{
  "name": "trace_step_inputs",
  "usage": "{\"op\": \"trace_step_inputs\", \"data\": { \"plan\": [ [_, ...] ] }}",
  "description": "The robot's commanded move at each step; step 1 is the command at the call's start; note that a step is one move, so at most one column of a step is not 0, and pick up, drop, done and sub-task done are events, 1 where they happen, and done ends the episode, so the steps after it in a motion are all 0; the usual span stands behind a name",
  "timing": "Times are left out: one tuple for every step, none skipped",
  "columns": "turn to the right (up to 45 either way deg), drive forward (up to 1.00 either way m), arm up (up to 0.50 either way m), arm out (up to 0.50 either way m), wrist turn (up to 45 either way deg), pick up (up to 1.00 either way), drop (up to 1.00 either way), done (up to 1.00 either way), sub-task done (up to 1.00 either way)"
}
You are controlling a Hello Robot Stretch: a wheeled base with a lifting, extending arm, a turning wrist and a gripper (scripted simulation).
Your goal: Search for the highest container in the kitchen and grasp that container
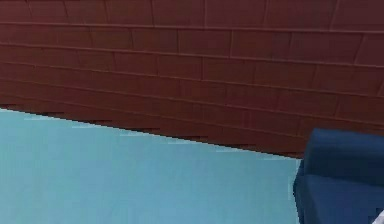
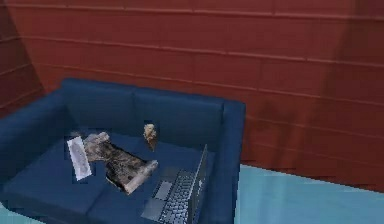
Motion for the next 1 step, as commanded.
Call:
{"op": "trace_step_inputs", "data": {
  "plan": [
    [-30.0, 0.0, 0.0, 0.0, 0.0, 0.0, 0.0, 0.0, 0.0]
  ]
}}
